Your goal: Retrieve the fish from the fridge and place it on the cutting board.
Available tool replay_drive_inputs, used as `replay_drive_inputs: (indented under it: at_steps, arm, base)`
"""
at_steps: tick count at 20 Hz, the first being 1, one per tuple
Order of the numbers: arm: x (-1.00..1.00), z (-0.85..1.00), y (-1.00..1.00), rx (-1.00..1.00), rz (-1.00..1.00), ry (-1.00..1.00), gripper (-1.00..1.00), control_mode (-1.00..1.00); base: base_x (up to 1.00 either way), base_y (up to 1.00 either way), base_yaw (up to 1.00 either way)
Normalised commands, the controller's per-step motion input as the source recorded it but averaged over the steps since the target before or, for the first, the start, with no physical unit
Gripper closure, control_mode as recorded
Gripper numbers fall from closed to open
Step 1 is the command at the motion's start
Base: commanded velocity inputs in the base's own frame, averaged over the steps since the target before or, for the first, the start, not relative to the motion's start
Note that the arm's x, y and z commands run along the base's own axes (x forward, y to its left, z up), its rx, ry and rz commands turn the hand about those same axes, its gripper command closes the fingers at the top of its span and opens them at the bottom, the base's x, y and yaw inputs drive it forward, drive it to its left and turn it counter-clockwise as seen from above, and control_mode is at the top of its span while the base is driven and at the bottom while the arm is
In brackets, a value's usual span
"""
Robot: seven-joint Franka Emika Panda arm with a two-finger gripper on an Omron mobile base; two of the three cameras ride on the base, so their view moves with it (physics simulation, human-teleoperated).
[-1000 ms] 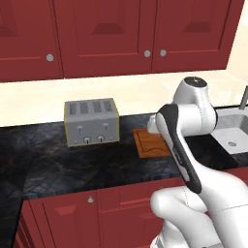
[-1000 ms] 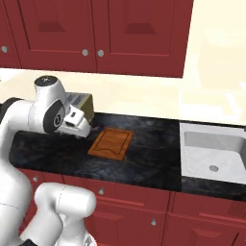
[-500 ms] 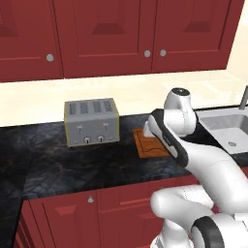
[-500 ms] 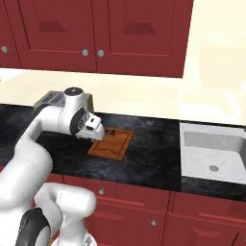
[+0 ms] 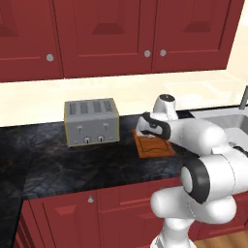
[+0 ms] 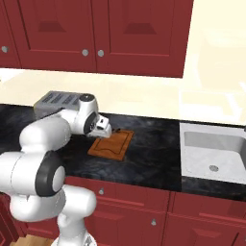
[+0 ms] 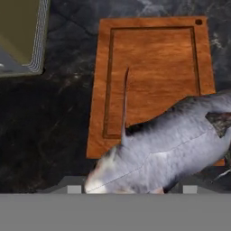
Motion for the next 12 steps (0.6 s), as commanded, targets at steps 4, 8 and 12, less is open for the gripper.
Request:
replay_drive_inputs:
  at_steps: [4, 8, 12]
  arm:
    - [1.00, -0.74, 0.00, 0.00, 0.09, 0.03, 1.00, -1.00]
    - [1.00, -0.52, -0.12, 0.00, 0.09, 0.00, 1.00, -1.00]
    - [1.00, -0.32, -0.31, 0.00, 0.08, 0.00, -1.00, -1.00]
  base:
    - [0.00, 0.00, 0.00]
    - [0.00, 0.00, 0.00]
    - [0.00, 0.00, 0.00]
